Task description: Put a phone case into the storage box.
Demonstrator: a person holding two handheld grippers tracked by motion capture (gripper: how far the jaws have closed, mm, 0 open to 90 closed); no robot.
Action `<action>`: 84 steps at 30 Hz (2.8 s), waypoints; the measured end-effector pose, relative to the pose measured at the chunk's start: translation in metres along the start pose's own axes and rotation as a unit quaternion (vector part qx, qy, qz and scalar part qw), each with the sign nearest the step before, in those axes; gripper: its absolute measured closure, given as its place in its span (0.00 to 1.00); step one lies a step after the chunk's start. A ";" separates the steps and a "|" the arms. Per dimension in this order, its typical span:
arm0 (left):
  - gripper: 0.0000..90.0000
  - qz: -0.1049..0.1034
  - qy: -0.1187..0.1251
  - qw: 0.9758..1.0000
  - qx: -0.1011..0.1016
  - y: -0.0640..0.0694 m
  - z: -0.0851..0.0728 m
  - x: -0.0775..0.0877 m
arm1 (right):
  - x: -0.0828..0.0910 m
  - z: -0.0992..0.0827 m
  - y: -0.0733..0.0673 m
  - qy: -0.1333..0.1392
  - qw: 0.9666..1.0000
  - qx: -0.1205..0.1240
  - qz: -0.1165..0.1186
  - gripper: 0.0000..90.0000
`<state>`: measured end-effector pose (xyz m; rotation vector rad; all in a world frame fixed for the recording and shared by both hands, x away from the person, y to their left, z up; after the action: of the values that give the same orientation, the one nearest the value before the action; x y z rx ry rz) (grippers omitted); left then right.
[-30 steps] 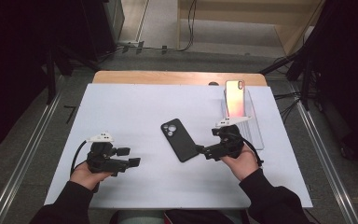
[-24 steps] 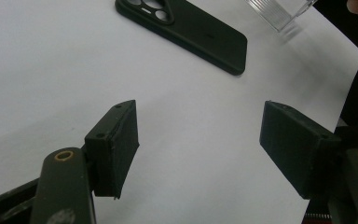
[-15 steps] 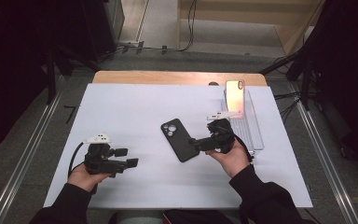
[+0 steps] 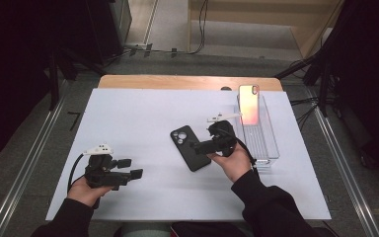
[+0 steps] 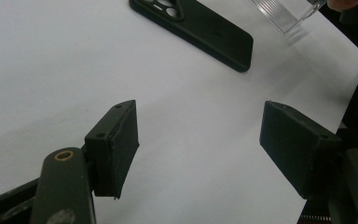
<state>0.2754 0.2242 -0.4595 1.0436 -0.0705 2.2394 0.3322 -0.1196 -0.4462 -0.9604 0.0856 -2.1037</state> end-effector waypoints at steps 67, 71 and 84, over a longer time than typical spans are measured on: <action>0.32 0.004 0.003 1.000 0.004 0.001 -0.001 0.002 | -0.079 -0.037 0.005 -0.051 0.997 0.021 -0.052 0.04; 0.32 0.003 0.003 1.000 0.004 0.001 -0.001 0.001 | -0.082 -0.040 0.002 -0.045 0.996 0.035 -0.067 0.04; 0.32 0.005 0.003 1.000 0.004 0.002 -0.001 0.001 | -0.081 -0.044 0.001 -0.034 0.995 0.046 -0.076 0.11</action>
<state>0.2733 0.2231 -0.4590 1.0424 -0.0650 2.2534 0.3351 -0.0752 -0.5266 -1.0088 -0.1226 -2.1892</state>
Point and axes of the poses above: each handheld gripper's, and its own axes: x roughly backward along the jaws, z roughly out of its top, y roughly to its right, the point moved 1 cm from there along -x, roughly forward along the jaws, and after that the axes turned 13 degrees about z, right-handed, at the moved point
